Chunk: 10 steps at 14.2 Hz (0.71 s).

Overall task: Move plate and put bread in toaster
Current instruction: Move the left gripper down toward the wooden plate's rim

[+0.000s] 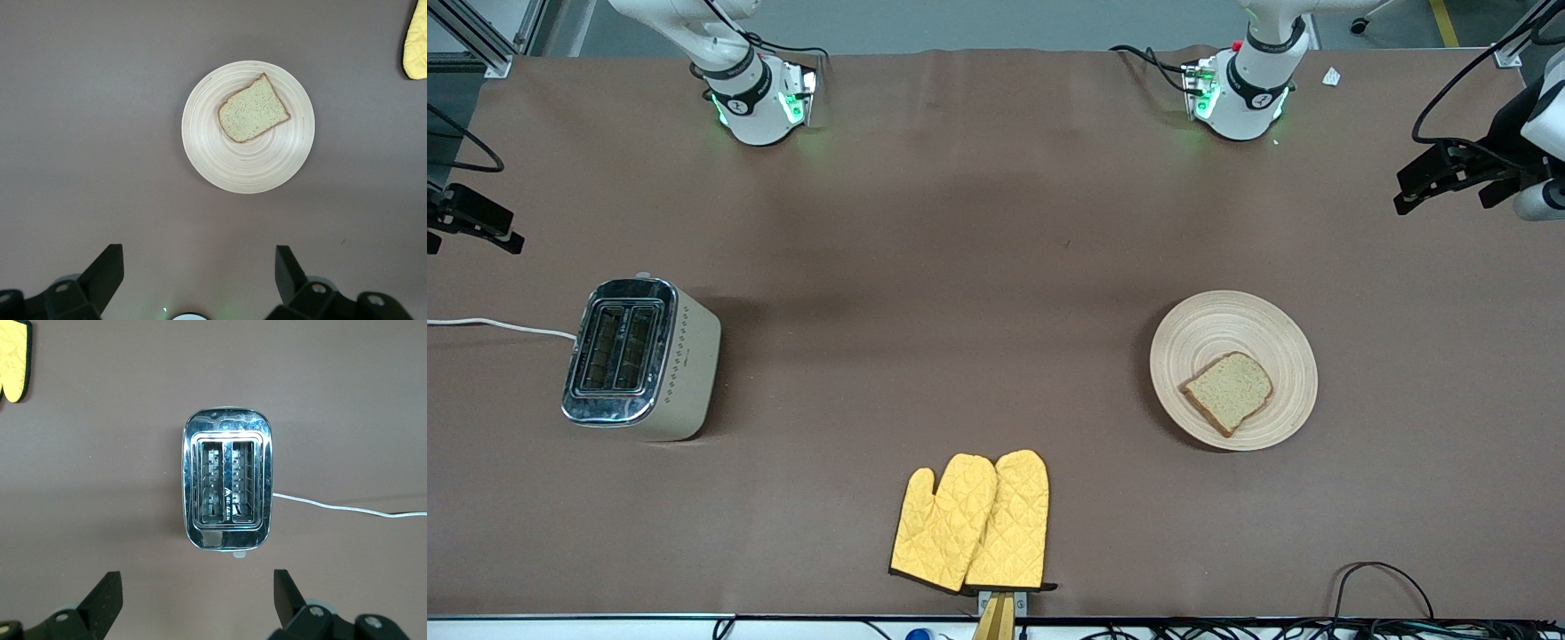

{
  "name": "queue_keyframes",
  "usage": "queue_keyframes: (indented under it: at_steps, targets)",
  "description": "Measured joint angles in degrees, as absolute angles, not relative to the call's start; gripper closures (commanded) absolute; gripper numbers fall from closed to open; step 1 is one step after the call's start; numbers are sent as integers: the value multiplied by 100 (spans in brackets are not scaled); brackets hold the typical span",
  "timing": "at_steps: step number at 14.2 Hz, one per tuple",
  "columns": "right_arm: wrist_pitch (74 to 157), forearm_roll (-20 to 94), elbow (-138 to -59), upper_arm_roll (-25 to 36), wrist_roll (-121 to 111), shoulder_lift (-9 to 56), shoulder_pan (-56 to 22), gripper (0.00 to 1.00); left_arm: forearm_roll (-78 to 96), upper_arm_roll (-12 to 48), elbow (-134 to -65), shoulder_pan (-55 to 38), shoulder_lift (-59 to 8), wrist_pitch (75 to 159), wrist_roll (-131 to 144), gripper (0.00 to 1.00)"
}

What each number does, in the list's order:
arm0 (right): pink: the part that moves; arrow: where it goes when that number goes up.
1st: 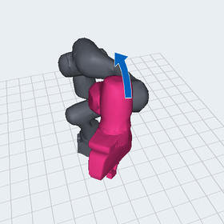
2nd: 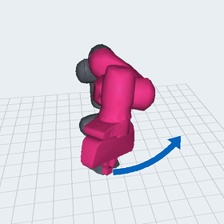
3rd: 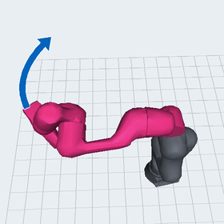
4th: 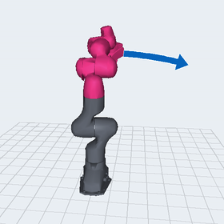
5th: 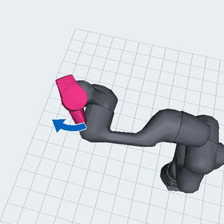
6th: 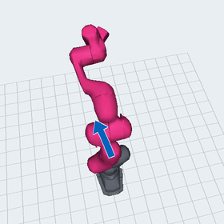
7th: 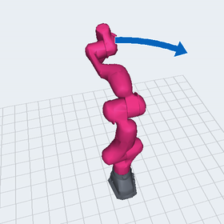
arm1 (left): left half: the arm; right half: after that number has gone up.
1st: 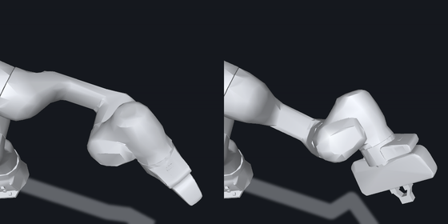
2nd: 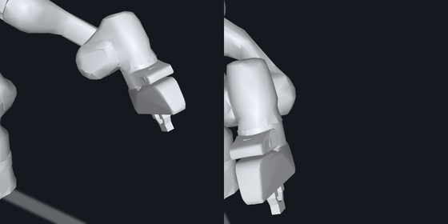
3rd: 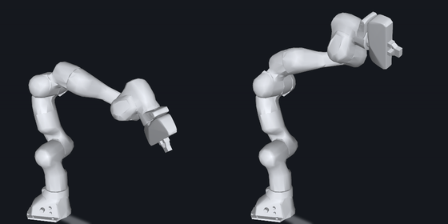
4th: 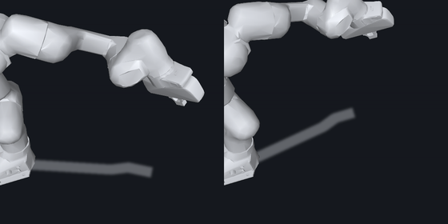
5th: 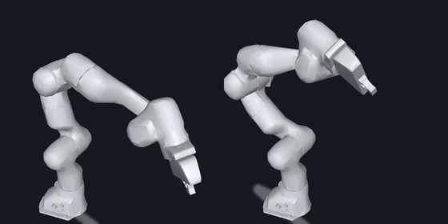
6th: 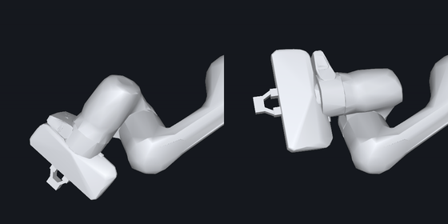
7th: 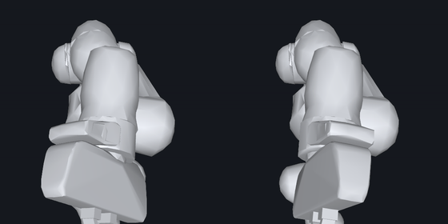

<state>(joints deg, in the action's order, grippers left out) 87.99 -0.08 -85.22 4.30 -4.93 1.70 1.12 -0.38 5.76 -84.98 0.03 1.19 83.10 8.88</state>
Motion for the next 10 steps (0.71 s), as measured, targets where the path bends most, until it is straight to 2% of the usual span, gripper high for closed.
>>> queue_keyframes:
  at_steps: [7,10]
  targets:
    - [8799,-8,-8522,428,-493,170,112,0,-38,561,-8385,120,70,8310,355,0]
    - [8799,-8,-8523,428,-493,169,113,0,349,461,-8388,391,-338,8541,-60,0]
